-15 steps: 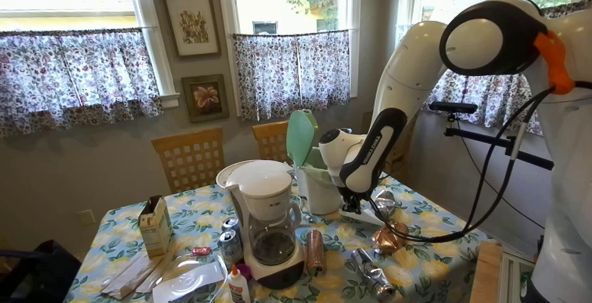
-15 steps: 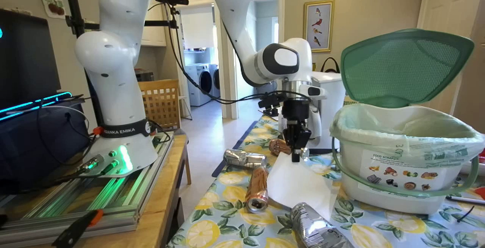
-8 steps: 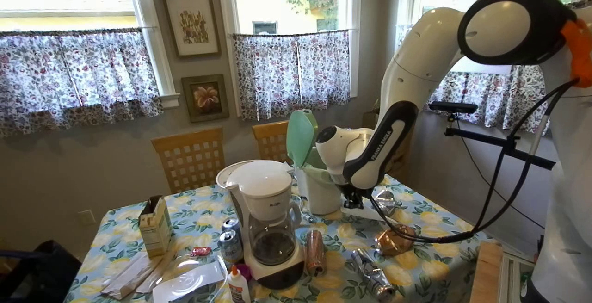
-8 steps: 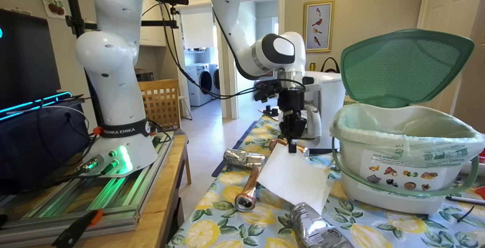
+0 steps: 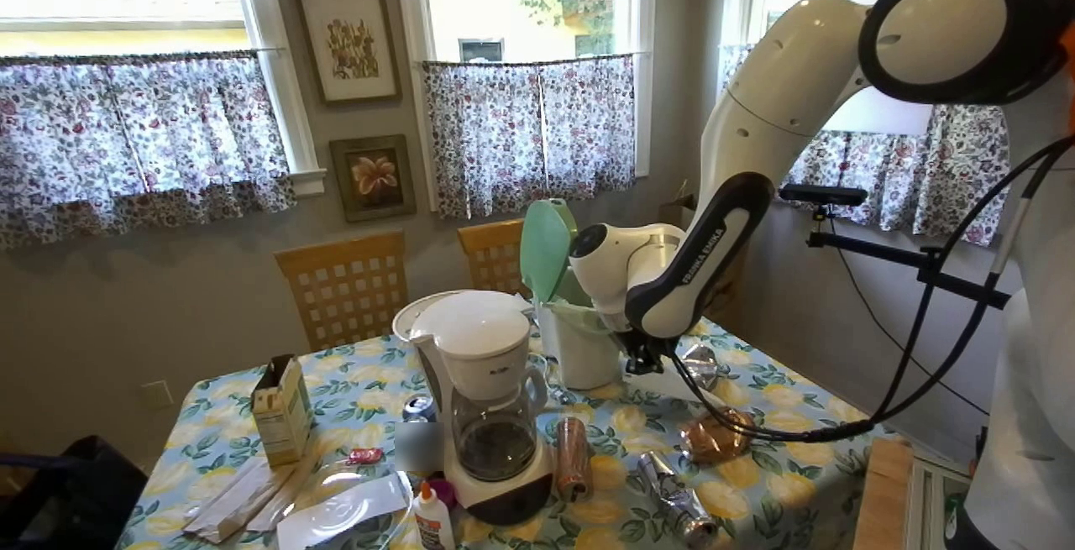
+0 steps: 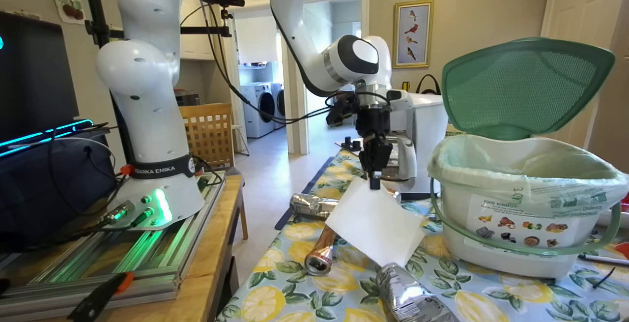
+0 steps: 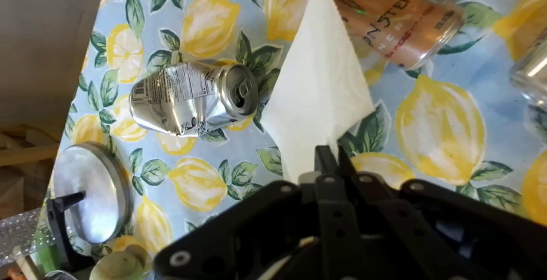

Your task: Pick the paper towel and one can and put them in the bin, then close the bin

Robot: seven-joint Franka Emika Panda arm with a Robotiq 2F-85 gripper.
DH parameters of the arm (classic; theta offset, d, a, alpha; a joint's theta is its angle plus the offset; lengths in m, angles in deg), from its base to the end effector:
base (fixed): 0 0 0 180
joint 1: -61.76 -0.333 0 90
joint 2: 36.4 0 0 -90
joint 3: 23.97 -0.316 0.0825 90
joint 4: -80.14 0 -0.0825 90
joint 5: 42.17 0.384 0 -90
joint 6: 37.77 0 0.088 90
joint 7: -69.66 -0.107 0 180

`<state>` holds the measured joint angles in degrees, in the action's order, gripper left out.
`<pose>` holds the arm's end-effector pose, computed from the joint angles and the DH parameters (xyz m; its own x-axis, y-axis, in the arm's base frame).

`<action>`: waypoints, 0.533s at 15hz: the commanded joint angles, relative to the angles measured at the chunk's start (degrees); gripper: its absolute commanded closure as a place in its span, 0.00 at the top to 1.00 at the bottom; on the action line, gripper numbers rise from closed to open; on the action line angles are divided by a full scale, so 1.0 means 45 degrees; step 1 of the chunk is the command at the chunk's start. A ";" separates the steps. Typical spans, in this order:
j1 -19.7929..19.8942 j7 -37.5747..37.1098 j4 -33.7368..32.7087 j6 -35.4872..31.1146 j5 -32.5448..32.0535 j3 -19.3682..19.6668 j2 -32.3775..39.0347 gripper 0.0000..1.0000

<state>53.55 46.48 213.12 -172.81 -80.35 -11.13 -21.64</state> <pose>0.4980 -0.0515 0.2184 0.9893 0.0118 -0.1454 0.0799 -0.8777 0.4725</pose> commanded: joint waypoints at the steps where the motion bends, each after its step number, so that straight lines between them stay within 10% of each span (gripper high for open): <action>1: 0.0299 -0.0252 0.0563 0.0946 -0.0043 -0.0766 -0.0635 0.00; 8: 0.0263 -0.0666 0.0847 0.2343 -0.0061 -0.1619 -0.0845 0.00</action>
<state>53.96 44.81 215.09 -164.90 -80.34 -16.50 -23.20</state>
